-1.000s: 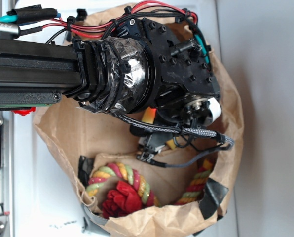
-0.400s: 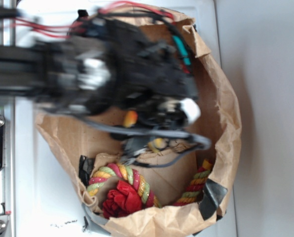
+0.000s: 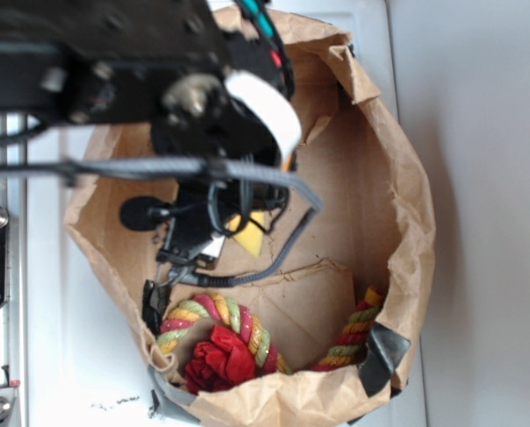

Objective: Grab the green sponge.

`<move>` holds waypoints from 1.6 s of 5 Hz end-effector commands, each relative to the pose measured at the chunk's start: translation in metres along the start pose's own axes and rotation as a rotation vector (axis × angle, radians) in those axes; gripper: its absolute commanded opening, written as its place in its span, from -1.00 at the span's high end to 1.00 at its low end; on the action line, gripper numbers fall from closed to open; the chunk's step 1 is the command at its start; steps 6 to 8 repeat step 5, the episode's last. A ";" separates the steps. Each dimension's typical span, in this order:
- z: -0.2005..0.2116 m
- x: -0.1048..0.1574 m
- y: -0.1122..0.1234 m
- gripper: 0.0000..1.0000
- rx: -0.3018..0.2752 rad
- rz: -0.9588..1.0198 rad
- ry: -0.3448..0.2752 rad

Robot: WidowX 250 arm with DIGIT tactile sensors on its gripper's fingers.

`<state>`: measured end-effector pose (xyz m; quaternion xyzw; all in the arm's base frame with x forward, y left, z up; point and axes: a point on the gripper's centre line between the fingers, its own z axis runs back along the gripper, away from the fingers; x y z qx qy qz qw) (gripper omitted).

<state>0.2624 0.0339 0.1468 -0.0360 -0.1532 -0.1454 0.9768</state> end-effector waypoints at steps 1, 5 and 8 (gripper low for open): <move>0.054 0.018 0.029 1.00 0.049 0.187 -0.048; 0.061 0.026 0.037 1.00 0.039 0.335 0.044; 0.061 0.026 0.037 1.00 0.039 0.335 0.044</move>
